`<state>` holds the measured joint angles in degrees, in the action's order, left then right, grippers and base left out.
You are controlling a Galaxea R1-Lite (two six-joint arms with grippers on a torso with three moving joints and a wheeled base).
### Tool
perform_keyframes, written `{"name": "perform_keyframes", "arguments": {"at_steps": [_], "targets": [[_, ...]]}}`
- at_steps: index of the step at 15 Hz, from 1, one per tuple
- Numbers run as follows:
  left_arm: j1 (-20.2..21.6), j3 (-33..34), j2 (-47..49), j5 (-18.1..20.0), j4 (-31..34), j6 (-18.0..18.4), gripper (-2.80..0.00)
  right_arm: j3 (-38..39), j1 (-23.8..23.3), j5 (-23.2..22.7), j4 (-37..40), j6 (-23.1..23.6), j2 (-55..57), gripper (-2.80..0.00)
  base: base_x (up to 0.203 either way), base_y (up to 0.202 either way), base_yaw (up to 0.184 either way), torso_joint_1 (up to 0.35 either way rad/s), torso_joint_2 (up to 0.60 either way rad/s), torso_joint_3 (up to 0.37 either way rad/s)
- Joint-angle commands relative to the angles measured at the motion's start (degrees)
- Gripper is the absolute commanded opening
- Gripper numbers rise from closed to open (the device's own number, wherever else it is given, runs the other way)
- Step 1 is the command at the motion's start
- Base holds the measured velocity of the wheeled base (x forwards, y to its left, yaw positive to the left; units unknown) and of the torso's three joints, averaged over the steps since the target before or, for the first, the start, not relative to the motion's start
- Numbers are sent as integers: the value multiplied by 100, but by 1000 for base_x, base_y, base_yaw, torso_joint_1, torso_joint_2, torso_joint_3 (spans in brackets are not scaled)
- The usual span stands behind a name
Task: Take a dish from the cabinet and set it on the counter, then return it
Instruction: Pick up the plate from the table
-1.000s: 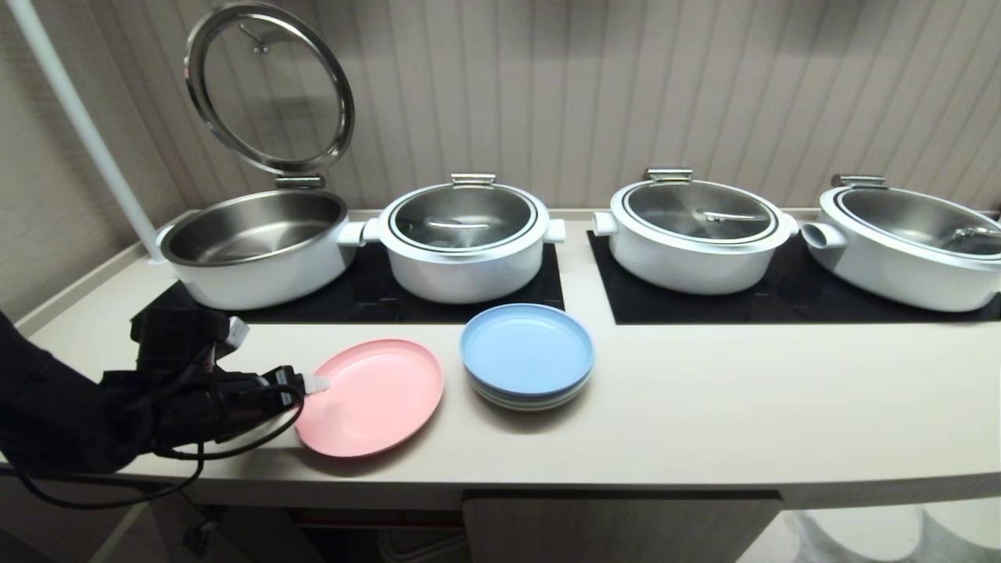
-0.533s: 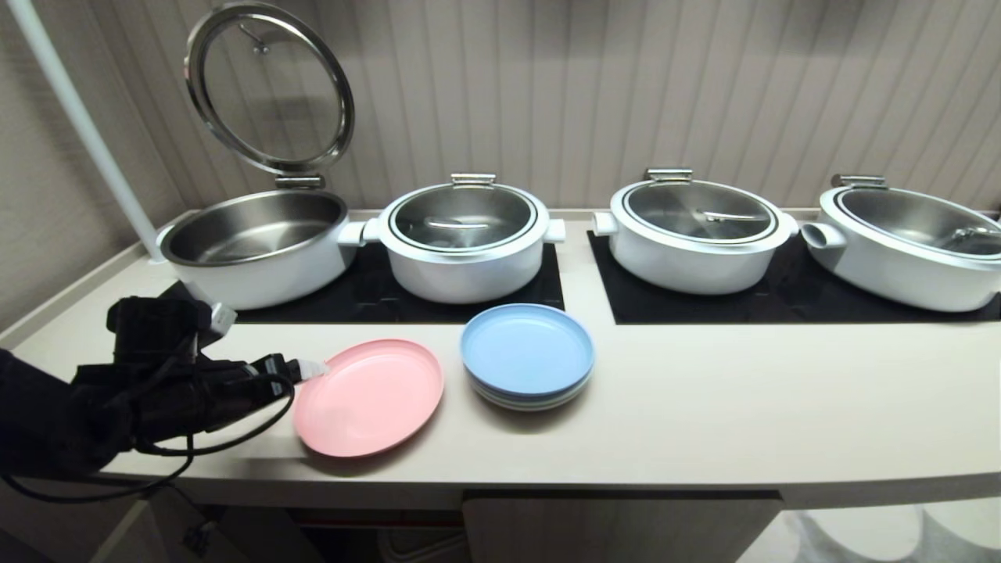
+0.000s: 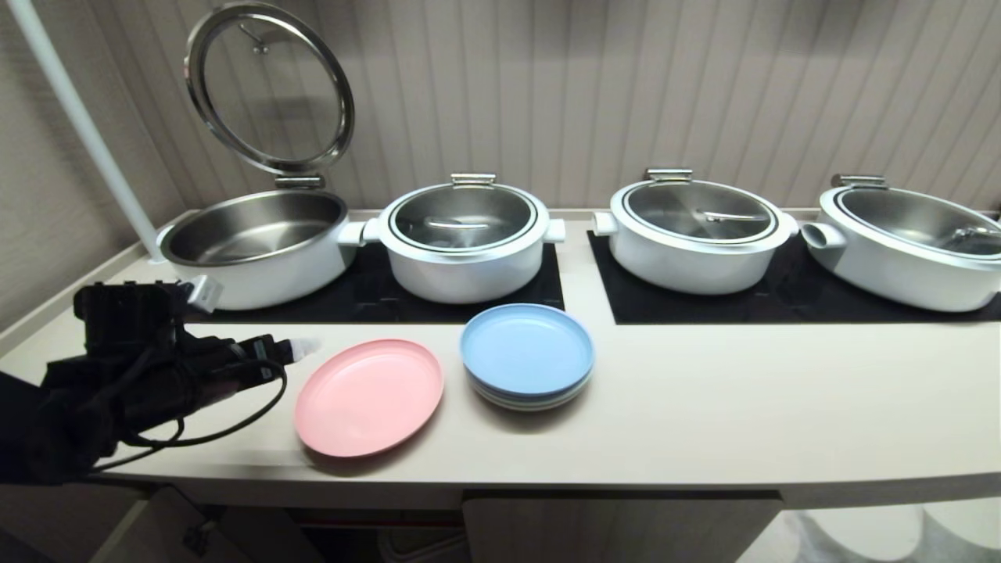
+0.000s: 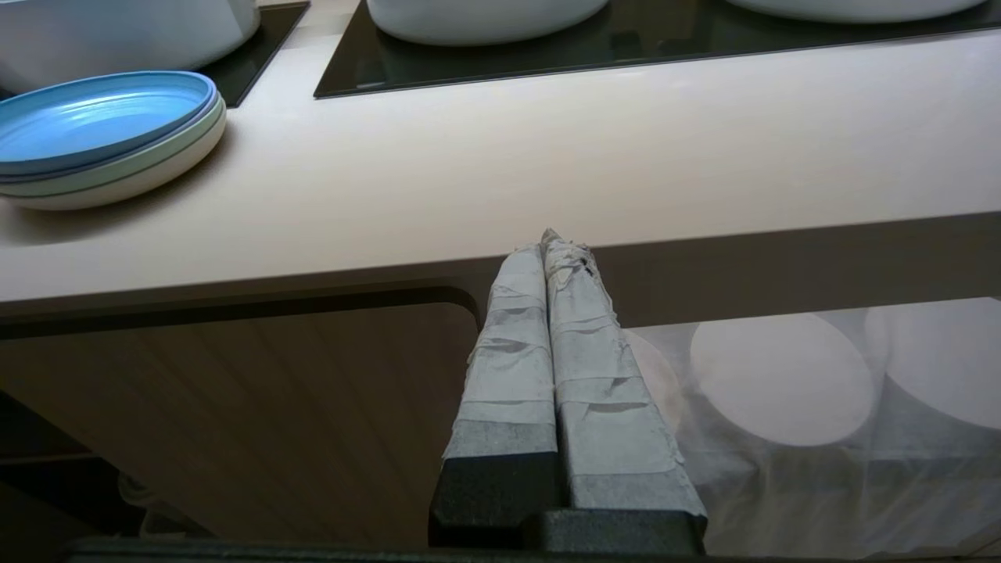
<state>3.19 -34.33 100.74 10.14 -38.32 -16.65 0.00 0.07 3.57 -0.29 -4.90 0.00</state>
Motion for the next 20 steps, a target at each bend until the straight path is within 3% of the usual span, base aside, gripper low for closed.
{"name": "perform_keyframes", "arguments": {"at_steps": [1, 3, 4, 8, 12, 20], "targets": [[6, 241, -91, 16, -338, 265, 0, 0, 1, 3, -6, -2, 0, -280, 0, 0, 0, 0, 0, 0], [-11, 464, -280, 55, -430, 481, 0, 0, 1, 3, -6, -2, 0, -280, 0, 0, 0, 0, 0, 0], [-26, 529, -376, 58, -438, 508, -280, 0, 1, 3, -4, -2, 0, -280, 0, 0, 0, 0, 0, 0], [-38, 705, -902, 48, -426, 542, -280, 0, 1, 3, 2, -2, 0, -280, 0, 0, 0, 0, 0, 0], [-47, 1212, -1813, 54, -425, 978, -280, 0, 1, 3, -6, -2, 0, -280, 0, 0, 0, 0, 0, 0], [-50, 3072, -4492, -50, -263, 1635, -280, 0, 1, 3, -1, -2, 0, -280, 0, 0, 0, 0, 0, 0]]}}
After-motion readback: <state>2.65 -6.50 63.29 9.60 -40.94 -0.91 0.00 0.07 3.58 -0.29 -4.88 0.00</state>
